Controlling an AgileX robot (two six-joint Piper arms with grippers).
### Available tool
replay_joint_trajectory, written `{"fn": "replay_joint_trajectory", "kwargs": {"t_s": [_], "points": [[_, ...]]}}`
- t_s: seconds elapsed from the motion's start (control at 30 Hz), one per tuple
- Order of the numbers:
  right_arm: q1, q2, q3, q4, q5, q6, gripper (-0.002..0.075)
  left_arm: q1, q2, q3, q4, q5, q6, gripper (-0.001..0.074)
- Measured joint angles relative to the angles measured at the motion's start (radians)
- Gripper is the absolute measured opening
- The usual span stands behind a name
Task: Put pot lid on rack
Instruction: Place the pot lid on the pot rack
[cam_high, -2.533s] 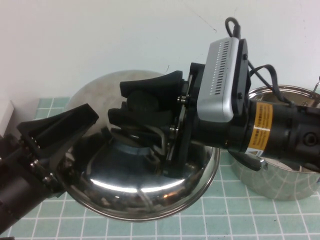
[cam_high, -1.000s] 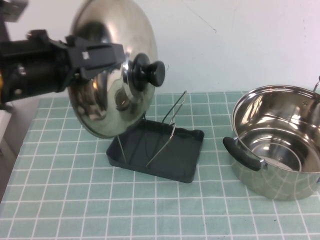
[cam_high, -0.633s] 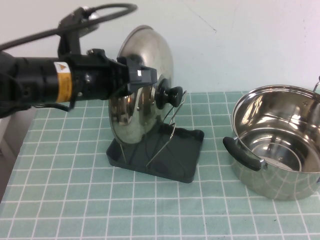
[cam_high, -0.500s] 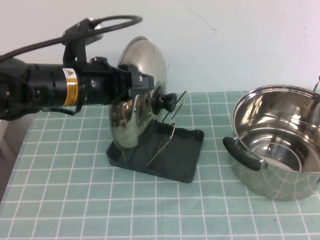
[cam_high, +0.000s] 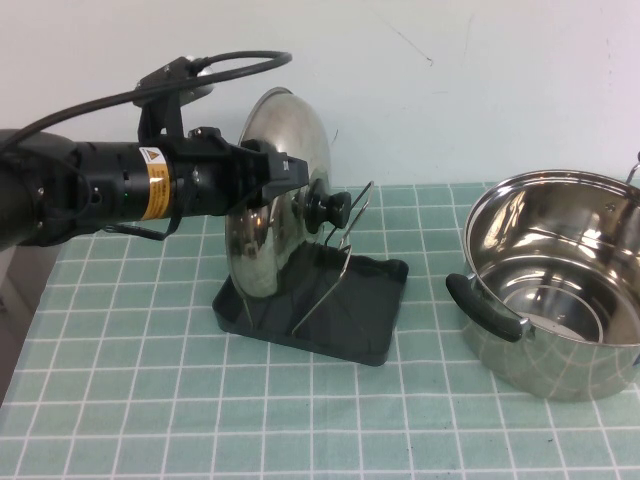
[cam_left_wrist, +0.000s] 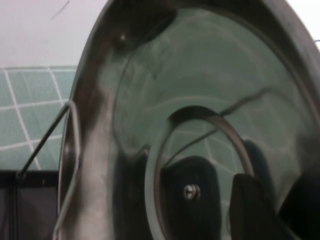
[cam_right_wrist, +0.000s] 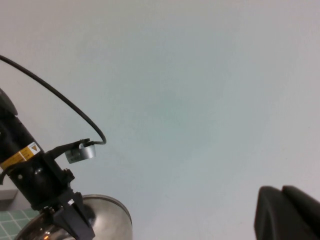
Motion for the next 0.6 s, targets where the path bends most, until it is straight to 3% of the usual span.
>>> {"fn": "replay_joint_trajectory", "kwargs": {"t_s": [0.6], "points": [[0.000,0.067,0.008,0.000,0.027,0.000,-0.0001,-0.005,0.000,0.000,0.051,-0.089,0.091,0.0167]]}}
